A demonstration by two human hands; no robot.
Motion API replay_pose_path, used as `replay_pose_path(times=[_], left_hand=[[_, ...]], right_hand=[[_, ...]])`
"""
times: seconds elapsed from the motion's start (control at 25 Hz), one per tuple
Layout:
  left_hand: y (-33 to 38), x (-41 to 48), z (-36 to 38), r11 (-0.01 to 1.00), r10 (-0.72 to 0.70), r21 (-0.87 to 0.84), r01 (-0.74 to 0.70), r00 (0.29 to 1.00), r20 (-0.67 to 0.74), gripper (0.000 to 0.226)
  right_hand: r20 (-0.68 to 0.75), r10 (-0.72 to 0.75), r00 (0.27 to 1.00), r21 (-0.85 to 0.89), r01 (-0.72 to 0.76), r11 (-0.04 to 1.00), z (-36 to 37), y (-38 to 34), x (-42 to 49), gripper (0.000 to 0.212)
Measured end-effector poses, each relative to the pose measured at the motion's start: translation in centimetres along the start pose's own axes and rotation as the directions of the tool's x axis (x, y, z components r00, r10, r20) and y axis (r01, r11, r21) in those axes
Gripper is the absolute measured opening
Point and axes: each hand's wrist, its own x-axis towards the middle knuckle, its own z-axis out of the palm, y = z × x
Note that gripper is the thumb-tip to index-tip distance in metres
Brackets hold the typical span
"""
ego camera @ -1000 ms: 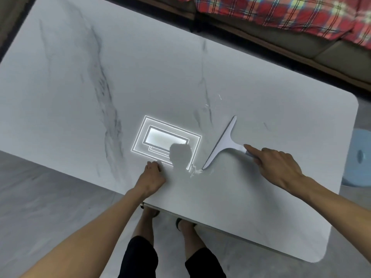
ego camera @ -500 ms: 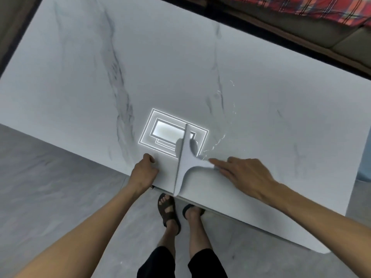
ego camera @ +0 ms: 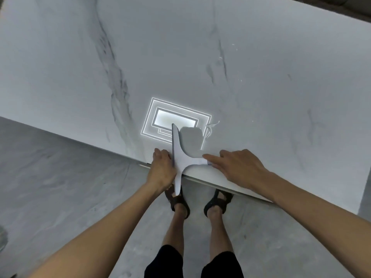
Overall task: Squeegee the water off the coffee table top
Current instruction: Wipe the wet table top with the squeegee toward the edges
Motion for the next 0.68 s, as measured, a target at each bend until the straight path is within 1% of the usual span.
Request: replay_pose_path(times=[0.08,0.2,0.32,0.4,0.56,0.68], left_hand=[[1.2,0.1,1.1,0.998,-0.013,0.064,0.011,0.999,0.029,0.026],[2.8,-0.4,2.7,0.991,-0.005,0.131,-0.007,0.995,0.095,0.027],[4.7,-1.2,5.0,0.985,-0.022,0.172,-0.012,0.981,0.193,0.032],[6.1,-1.6,6.2,0.984,-0.035,0.179,-0.008,0.972,0.232,0.033],[8.1,-2.1,7.4,0.99,-0.034,0.139,0.003,0.974,0.223,0.023],[8.6,-2.4,7.5,0.991,-0.056,0.127,0.037,0.987,0.148,0.019]], right_hand=[[0.004,0.094,0.996,-0.007,-0.094,0.996,0.0,3.1,-2.8,0.037],[0.007,0.243,0.97,-0.018,-0.243,0.97,-0.2,7.6,-7.4,0.044],[0.017,0.327,0.945,-0.049,-0.326,0.944,-0.9,11.6,-12.4,0.044],[0.018,0.37,0.929,-0.062,-0.368,0.928,-1.4,13.8,-15.5,0.044],[0.064,0.443,0.894,-0.084,-0.437,0.895,-2.3,16.5,-19.9,0.037],[0.065,0.458,0.886,-0.072,-0.454,0.888,-3.1,16.0,-21.2,0.035]])
